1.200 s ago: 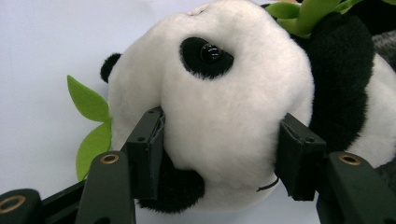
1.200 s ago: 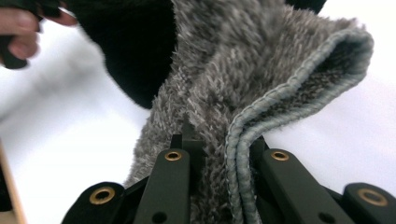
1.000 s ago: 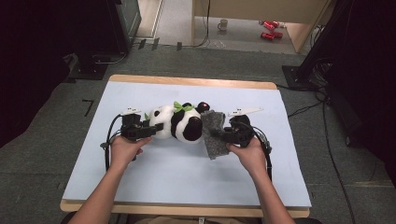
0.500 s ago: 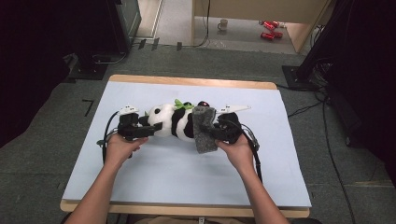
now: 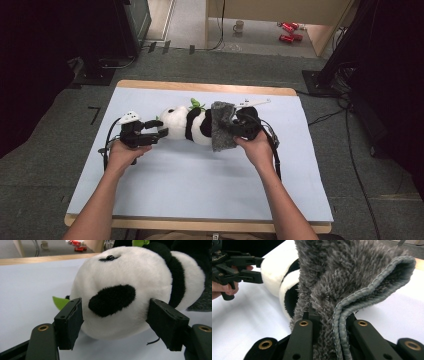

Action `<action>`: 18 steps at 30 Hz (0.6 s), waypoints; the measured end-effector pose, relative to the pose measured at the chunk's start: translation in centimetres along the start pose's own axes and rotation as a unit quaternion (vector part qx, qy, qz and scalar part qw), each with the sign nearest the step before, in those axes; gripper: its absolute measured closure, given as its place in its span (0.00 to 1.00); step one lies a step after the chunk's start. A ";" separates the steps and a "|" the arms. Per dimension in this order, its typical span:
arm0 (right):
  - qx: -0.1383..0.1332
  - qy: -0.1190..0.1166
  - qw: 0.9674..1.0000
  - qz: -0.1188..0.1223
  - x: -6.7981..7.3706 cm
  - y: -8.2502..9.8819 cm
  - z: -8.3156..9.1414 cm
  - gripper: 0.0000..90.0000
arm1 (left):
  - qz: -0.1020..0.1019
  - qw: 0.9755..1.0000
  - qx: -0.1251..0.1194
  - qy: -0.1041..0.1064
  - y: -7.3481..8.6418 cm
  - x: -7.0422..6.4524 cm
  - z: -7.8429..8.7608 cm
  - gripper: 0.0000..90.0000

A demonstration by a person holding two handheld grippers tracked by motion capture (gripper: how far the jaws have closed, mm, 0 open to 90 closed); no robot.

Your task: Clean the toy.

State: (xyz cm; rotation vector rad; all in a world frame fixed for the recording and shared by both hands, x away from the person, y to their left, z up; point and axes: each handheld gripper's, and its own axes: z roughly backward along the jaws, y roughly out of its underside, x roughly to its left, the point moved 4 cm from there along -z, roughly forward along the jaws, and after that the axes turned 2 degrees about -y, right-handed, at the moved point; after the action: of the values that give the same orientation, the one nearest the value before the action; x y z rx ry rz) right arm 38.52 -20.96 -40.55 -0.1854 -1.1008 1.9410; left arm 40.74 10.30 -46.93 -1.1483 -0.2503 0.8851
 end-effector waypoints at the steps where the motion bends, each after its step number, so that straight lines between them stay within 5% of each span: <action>1: -0.001 0.002 1.000 -0.001 -0.2 -0.1 -0.1 0.87 | 0.007 1.000 -0.006 0.009 -0.2 0.1 -0.3 0.32; 3: -0.003 0.005 1.000 -0.007 -0.8 -0.4 -0.2 0.87 | 0.021 0.999 -0.020 0.016 -0.4 0.4 -0.7 0.32; 6: -0.005 0.000 1.000 -0.016 -1.4 -0.4 -0.3 0.87 | 0.023 0.999 -0.007 0.030 -0.8 0.5 -1.0 0.32; 12: 0.000 0.002 1.000 -0.016 -1.9 -0.4 -0.4 0.87 | -0.076 0.997 0.010 0.023 -0.6 -0.2 -1.6 0.24; 15: 0.003 0.004 1.000 -0.020 -2.1 -0.3 -0.5 0.87 | -0.130 0.991 0.024 -0.007 -0.3 -0.9 -2.6 0.18; 18: 0.001 0.006 1.000 -0.022 -1.9 -0.2 -0.5 0.87 | -0.132 0.990 0.028 -0.045 -0.4 -1.5 -3.3 0.20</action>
State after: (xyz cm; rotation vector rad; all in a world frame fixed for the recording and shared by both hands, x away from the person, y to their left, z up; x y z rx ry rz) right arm 40.06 -22.05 -41.23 -0.1696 -1.0867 1.9008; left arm 41.91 6.93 -47.55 -0.9983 -0.4377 0.7058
